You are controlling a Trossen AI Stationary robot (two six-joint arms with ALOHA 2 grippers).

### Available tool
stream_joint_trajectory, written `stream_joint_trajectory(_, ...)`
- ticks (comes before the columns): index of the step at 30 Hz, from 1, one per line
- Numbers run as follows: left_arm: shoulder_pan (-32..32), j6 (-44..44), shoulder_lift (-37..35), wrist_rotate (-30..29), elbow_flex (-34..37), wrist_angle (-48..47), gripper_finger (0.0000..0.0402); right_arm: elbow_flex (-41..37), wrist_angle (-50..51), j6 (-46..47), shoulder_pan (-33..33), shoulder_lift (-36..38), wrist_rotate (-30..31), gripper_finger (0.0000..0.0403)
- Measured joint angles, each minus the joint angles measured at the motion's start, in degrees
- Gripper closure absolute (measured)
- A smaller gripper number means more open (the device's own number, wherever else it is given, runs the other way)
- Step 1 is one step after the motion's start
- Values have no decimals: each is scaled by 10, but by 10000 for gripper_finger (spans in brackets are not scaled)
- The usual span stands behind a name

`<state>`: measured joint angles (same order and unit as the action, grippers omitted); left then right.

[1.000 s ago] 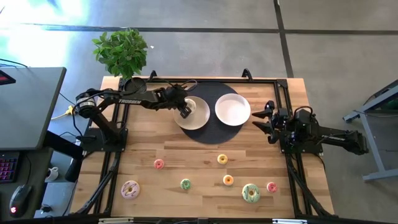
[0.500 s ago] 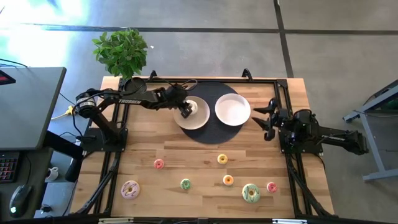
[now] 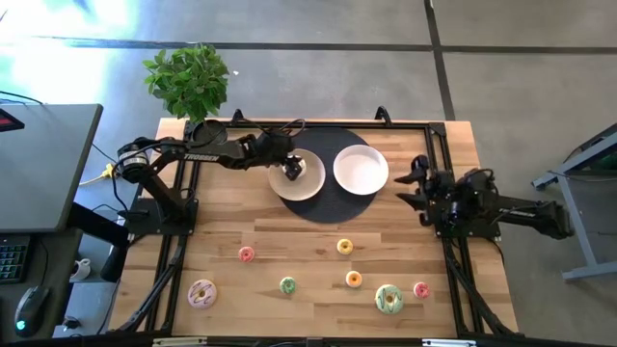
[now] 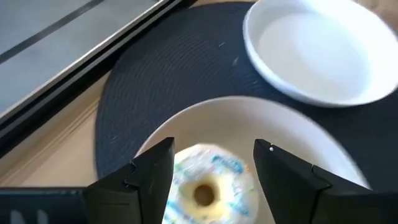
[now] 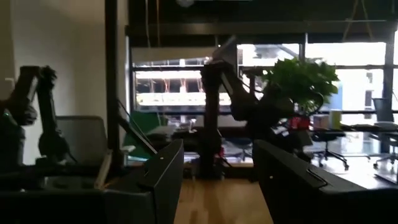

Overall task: Pick & Place donuts
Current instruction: Put the large blue donut on the left white plate

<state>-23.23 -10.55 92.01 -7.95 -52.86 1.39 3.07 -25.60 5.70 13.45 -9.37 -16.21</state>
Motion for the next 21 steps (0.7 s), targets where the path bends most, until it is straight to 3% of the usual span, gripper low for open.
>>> stream_joint_trajectory(4, 0, 0, 0, -1, 0, 7, 183, 62, 32, 4, -1, -48, -24, 215)
stream_joint_trajectory(9, 0, -2, 0, -1, 0, 9, 183, 156, 207, -7, -46, -166, -40, 215)
stream_joint_trajectory(14, 0, -2, 0, -1, 0, 20, 183, 217, 336, 3, -133, -285, -50, 215)
stream_joint_trajectory(17, 0, -2, 0, -1, 0, 18, 183, 239, 331, 47, -201, -345, -69, 215)
stream_joint_trajectory(21, 0, -2, 0, -1, 0, 19, 183, 247, 322, 61, -297, -423, -10, 215)
